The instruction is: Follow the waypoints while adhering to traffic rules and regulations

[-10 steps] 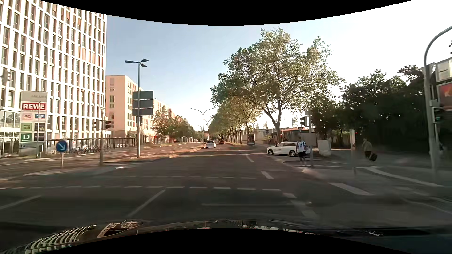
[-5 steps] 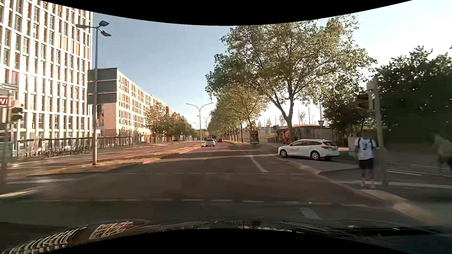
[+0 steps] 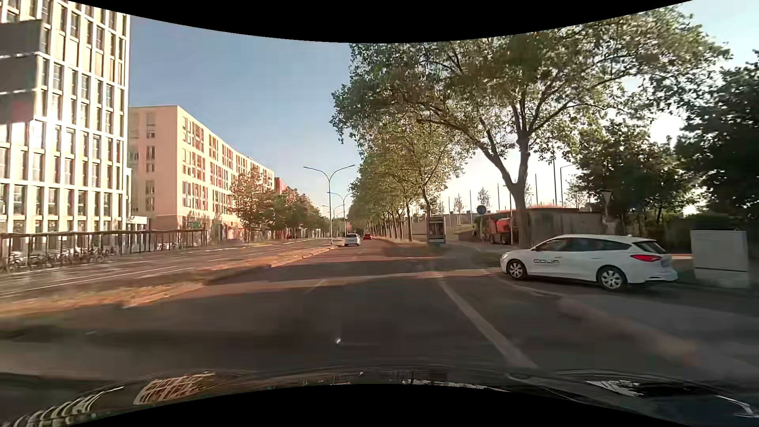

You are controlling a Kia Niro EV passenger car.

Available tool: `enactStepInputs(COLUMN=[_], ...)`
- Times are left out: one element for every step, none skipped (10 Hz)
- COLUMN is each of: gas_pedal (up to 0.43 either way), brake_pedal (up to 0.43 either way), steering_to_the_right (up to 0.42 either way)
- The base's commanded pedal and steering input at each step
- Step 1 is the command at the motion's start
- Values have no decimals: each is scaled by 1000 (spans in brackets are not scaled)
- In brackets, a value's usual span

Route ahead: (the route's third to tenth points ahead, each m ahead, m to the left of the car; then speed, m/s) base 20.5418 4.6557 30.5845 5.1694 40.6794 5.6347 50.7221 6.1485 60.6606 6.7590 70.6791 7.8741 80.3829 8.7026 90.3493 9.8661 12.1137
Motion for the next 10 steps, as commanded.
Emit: enactStepInputs(gas_pedal=[130, 118, 110, 110, 110, 98, 98, 98, 98, 98], brake_pedal=[0, 0, 0, 0, 0, 0, 0, 0, 0, 0], steering_to_the_right=[-3, -3, -3, -4, -4, -4, -6, -8, -8, -9])
